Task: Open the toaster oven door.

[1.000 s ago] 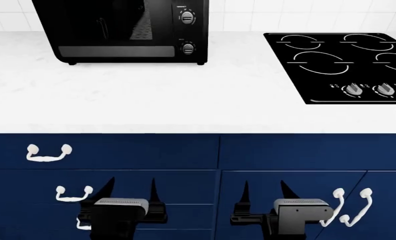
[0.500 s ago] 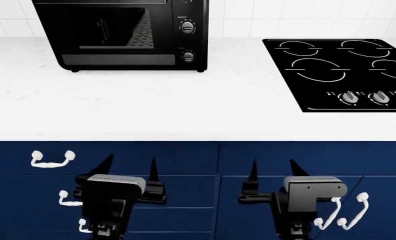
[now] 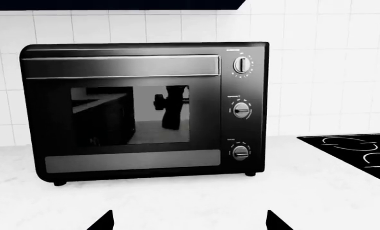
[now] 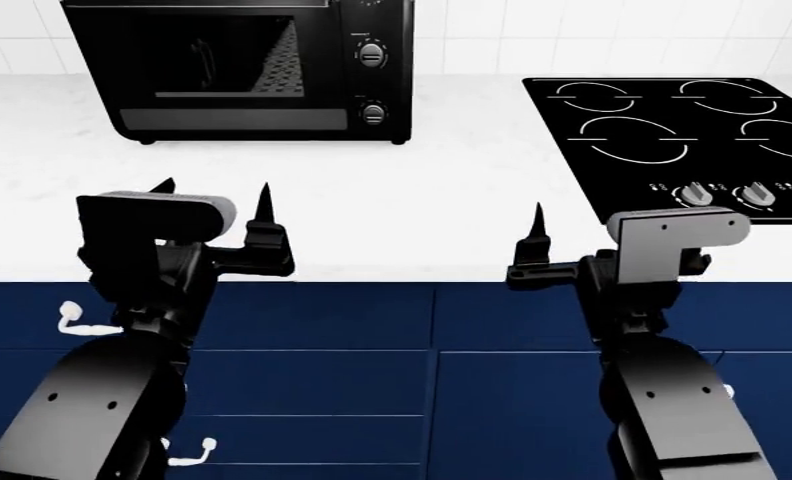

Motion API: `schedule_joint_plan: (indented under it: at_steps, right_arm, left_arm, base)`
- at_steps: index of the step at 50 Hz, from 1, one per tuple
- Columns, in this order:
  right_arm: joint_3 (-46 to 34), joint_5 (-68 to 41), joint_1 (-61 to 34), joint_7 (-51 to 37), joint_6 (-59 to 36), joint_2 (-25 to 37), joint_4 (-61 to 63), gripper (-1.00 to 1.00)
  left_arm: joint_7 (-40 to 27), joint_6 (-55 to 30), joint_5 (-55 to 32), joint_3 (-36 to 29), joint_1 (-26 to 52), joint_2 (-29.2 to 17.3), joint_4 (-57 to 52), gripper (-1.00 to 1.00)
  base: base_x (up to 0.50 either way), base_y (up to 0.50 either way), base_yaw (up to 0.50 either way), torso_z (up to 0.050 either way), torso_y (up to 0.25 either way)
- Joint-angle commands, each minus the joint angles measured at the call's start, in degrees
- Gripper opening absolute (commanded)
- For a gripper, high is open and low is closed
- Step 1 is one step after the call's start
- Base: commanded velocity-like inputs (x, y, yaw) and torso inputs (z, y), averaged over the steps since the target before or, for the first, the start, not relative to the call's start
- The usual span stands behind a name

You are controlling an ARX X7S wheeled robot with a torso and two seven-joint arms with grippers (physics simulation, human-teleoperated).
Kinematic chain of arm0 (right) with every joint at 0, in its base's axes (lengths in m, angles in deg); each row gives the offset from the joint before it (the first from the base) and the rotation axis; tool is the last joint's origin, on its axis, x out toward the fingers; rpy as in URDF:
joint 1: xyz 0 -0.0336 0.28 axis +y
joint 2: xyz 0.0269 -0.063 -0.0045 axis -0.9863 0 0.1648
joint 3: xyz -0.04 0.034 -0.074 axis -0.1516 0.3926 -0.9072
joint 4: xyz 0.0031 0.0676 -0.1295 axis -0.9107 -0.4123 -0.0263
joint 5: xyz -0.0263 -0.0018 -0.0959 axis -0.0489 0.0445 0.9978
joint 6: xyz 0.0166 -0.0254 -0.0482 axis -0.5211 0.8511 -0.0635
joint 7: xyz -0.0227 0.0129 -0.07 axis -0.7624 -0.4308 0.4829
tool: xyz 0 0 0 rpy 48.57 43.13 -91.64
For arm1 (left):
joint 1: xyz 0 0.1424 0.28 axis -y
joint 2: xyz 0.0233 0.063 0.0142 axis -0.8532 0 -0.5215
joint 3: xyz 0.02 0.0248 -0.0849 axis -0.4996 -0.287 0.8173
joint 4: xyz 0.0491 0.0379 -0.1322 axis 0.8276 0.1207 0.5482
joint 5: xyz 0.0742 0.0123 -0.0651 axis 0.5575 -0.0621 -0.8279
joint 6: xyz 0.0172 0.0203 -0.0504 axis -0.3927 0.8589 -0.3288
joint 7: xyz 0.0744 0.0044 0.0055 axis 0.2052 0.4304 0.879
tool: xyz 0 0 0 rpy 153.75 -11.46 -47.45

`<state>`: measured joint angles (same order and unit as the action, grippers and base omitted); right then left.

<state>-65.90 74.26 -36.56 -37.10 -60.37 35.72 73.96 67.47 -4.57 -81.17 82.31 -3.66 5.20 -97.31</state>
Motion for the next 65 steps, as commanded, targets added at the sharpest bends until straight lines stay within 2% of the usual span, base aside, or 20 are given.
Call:
schedule_joint_plan:
  at_steps: [1,9,17,56,59,65]
  right_arm:
    - [-0.2,-1.3,-4.7,0.6,-4.6,0.7,-0.2,1.00]
    - [-0.3,-1.8,-4.6,0.6,-4.5,0.5,-0.2,1.00]
    - [-0.3,-2.1,-4.2,0.5,-4.3,0.6,-0.3,1.00]
    - [0.0,-4.1,-3.4,-0.5,-5.1,1.0,1.9,1.00]
    - [0.1,-4.2,-3.4,-0.7,-5.0,1.0,2.0,1.00]
    - [-0.1,-4.4,-3.4,-0.7,-4.9,1.0,1.9,1.00]
  left_arm:
    - [-0.6,-6.6,-2.1,1.7,5.7,-1.3,-2.0,1.00]
    - [-0.8,-7.1,-2.3,1.1,6.3,-1.6,-2.9,1.00]
    - [-1.0,-7.1,-2.3,0.6,6.5,-2.0,-2.9,1.00]
    - [-2.1,-7.9,-3.4,0.3,5.0,-3.4,-5.0,1.00]
    - [-1.8,-8.1,-3.1,-0.5,4.7,-4.4,-5.8,1.00]
    - [0.6,-11.4,-0.9,-5.6,5.0,-12.0,-10.4,1.00]
  base:
    - [0.00,-0.45,0.00,0.000,0.000]
    - [0.00,-0.45,0.00,0.000,0.000]
    - [0.05,0.00,0.00,0.000,0.000]
    - [0.33,0.00,0.00,0.000,0.000]
    - [0.00,0.00,0.00,0.000,0.000]
    - [0.00,0.00,0.00,0.000,0.000]
